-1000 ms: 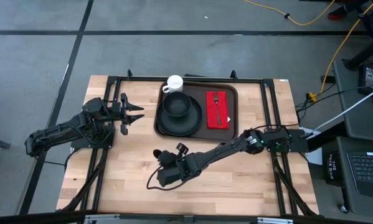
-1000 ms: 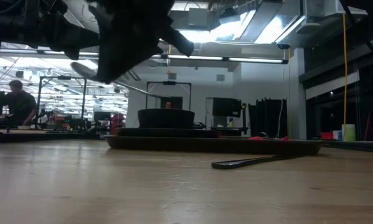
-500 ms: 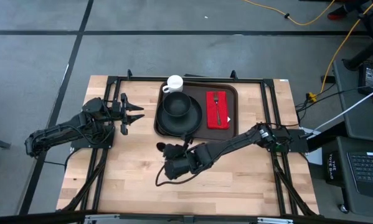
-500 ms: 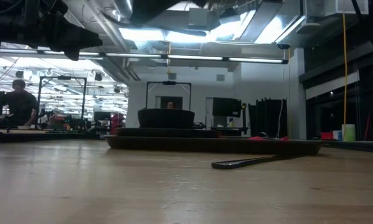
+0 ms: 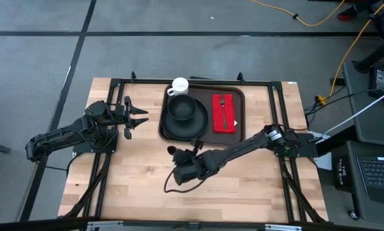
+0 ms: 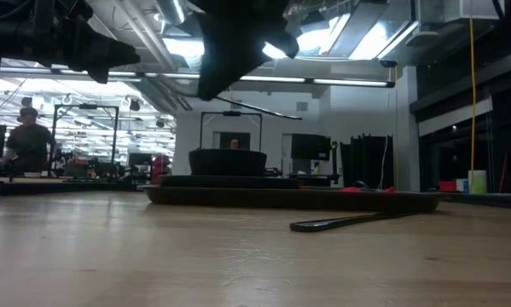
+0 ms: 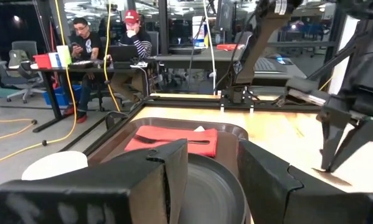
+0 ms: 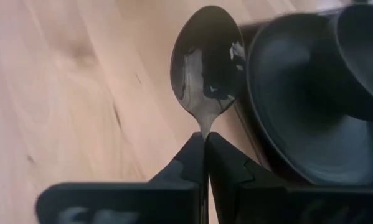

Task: Set up tray
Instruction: Put the black spoon on the red napkin to the left of the black fork

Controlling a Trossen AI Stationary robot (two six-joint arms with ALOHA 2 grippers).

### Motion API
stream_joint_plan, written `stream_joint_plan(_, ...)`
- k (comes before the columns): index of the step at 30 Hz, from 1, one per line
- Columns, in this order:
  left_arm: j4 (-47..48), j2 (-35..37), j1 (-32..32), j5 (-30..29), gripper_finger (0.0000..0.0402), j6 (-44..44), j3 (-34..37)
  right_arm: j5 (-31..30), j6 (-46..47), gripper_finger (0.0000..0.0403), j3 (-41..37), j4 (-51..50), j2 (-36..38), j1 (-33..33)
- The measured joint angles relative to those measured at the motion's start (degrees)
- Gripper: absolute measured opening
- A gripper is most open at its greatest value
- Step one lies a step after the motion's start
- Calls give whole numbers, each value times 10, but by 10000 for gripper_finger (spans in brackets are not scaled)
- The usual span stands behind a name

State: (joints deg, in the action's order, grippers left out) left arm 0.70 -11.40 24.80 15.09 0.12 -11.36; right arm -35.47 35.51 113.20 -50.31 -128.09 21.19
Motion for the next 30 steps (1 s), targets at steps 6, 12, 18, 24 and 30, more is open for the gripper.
stream_joint_plan(6,0,-2,0,0,130,0,0,-8,-12,21,-152,180,84,0)
stream_joint_plan(12,-1,-2,0,0,130,1,0,-10,-43,18,-310,368,167,-1)
stream_joint_plan(18,-1,-2,0,0,130,0,0,-60,-34,23,-402,415,227,-3)
stream_joint_plan(24,0,-2,0,0,130,1,0,-114,-10,20,-461,426,273,-3)
stream_joint_plan(30,-3,-2,0,0,130,1,0,-136,60,25,-519,422,302,-15)
